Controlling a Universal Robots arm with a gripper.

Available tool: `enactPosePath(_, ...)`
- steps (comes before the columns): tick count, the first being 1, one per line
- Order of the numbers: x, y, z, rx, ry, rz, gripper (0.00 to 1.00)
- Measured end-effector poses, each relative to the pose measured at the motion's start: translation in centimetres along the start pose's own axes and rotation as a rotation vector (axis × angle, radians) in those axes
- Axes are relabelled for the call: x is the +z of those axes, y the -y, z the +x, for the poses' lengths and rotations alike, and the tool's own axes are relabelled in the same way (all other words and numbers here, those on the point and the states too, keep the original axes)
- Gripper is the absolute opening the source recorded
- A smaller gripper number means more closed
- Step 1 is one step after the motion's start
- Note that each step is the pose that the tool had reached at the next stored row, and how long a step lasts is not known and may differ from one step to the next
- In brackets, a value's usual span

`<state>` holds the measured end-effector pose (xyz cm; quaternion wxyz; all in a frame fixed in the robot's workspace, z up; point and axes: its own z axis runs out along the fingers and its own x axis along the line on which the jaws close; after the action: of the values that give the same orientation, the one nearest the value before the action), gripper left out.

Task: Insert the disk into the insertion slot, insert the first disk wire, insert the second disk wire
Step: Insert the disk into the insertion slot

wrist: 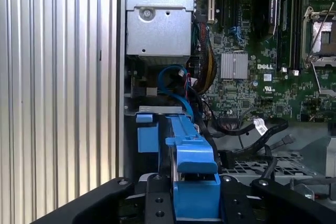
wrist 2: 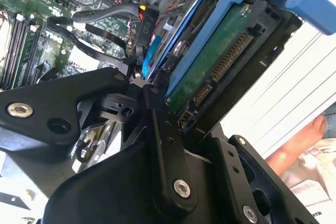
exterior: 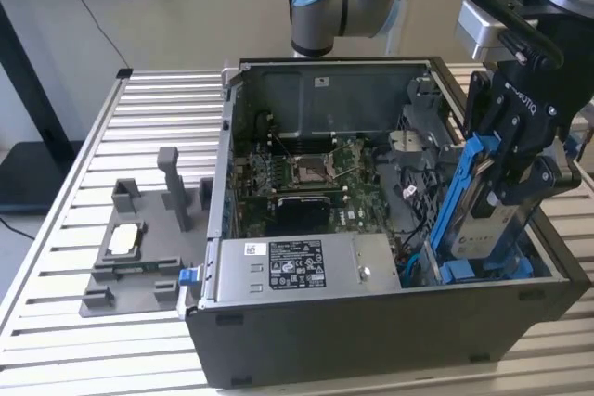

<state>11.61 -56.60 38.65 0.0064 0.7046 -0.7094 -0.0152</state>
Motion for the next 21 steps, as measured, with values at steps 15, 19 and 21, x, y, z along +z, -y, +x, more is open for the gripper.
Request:
enactPosePath(15,0.0,0.0,0.0,0.0,0.0,0.0,0.47)
enactPosePath(19,0.0,0.0,-0.01,0.0,-0.0002,0.0,0.47)
enactPosePath(21,0.0,0.0,-0.23,0.0,-0.0038,-0.0001,0.47)
